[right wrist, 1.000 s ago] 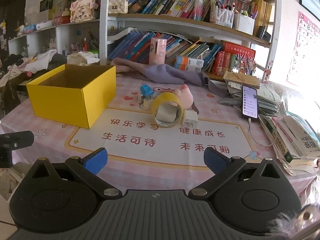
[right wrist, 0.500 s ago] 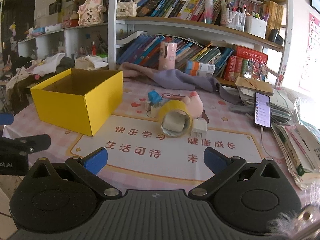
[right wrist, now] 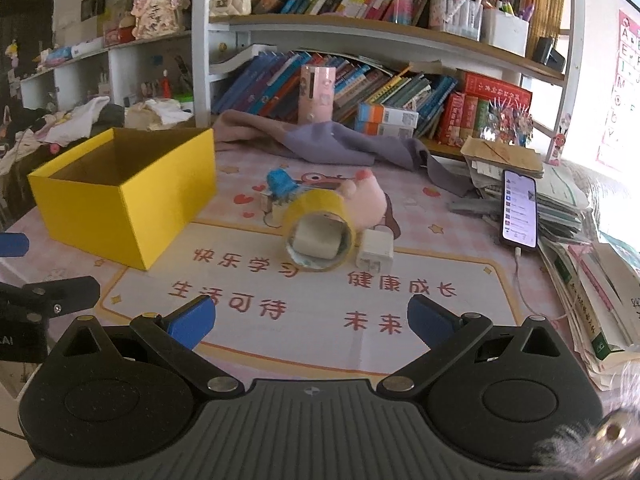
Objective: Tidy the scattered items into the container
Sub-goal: 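Move the right tool to the white charger while the left tool approaches the yellow tape roll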
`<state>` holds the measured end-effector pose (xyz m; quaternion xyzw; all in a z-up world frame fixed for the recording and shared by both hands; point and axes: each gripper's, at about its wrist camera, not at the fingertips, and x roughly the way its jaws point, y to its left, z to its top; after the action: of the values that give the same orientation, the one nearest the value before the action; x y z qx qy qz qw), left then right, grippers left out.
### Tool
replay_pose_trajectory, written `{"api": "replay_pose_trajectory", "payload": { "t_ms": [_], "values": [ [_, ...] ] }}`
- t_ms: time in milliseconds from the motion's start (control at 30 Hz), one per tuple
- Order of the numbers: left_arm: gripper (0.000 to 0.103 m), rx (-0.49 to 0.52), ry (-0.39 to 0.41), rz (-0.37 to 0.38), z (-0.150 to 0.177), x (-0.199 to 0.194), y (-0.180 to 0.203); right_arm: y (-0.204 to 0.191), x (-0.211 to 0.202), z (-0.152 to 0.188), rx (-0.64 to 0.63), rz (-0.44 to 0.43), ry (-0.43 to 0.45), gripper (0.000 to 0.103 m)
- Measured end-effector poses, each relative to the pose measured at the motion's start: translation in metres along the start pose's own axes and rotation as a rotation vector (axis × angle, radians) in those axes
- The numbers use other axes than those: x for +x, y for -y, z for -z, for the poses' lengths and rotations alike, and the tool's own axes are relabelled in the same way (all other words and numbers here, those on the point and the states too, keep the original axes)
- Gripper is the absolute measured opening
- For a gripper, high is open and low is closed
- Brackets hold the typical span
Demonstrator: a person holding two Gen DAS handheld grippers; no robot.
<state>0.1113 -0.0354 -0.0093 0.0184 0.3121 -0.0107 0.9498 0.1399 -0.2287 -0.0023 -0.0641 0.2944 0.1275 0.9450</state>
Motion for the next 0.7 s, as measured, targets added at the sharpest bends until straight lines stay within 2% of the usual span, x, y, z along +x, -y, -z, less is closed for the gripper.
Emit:
{"api": "replay_pose_trajectory", "payload": {
  "t_ms": [333, 700],
  "values": [
    [0.103, 0.066, -0.032, 0.064, -0.024, 0.038, 0.039, 0.046, 0.026, -0.011, 0.03, 0.028, -0.042, 0.103],
    [0.102, 0.063, -0.062, 0.055, -0.059, 0.085, 0.072, 0.094, 0.061, -0.037, -0.001, -0.017, -0.062, 0.102]
  ]
}}
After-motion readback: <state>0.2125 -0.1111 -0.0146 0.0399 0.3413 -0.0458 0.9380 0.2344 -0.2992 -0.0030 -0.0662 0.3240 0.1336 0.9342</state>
